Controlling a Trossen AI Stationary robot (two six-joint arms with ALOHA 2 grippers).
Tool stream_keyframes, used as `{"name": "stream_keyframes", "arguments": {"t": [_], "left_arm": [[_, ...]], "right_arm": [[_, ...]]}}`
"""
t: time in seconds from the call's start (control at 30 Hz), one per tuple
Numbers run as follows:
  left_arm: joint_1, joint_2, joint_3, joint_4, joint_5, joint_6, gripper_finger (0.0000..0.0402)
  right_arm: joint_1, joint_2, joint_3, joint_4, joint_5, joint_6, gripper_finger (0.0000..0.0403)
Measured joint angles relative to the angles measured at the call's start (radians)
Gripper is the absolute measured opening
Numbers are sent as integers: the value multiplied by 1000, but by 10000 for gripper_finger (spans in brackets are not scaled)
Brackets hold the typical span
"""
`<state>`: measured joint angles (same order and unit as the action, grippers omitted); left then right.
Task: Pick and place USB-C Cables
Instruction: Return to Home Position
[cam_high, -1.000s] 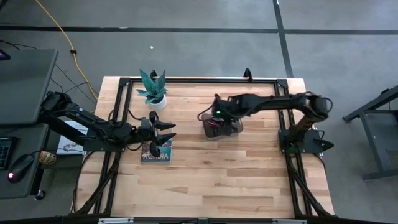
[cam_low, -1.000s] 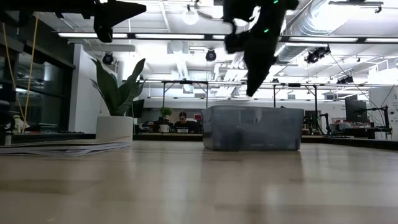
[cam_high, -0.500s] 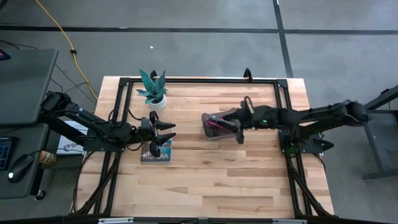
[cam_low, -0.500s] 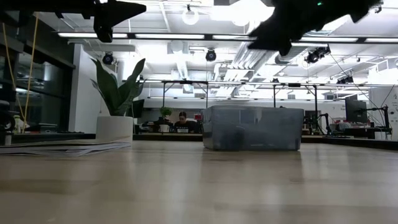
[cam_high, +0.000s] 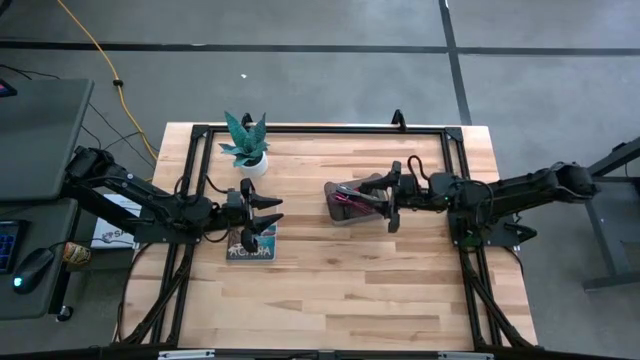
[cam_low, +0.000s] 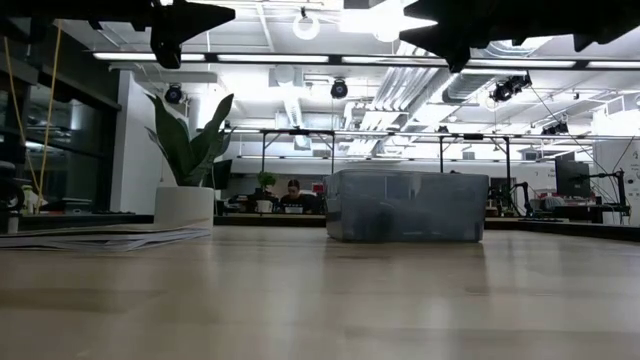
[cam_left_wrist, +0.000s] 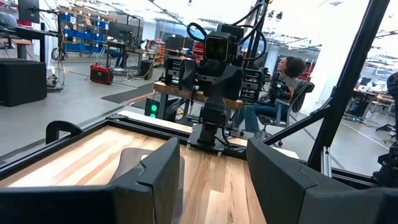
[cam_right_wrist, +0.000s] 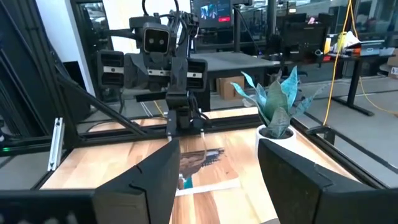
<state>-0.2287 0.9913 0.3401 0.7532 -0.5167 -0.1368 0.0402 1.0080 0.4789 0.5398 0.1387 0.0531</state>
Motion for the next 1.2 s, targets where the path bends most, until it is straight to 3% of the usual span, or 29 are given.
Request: {"name": "stream_keyframes", "arguments": {"t": [0.5,0.67,0.83,1.07,1.2], "left_arm": [[0,0,0,-1,-11,-1,168],[0,0,0,-70,-11,-59,168],[31,-24,0,-97,-7,14,168],[210,-153,0,-292,211,-29,168],[273,-217,0,-423,224,-56,168]], "right_arm": [[0,0,0,-34,0,25,209],[0,0,0,-34,0,25,209],[0,0,0,-34,0,25,209],[0,0,0,-34,0,25,209],[0,0,0,-34,0,25,209]]}}
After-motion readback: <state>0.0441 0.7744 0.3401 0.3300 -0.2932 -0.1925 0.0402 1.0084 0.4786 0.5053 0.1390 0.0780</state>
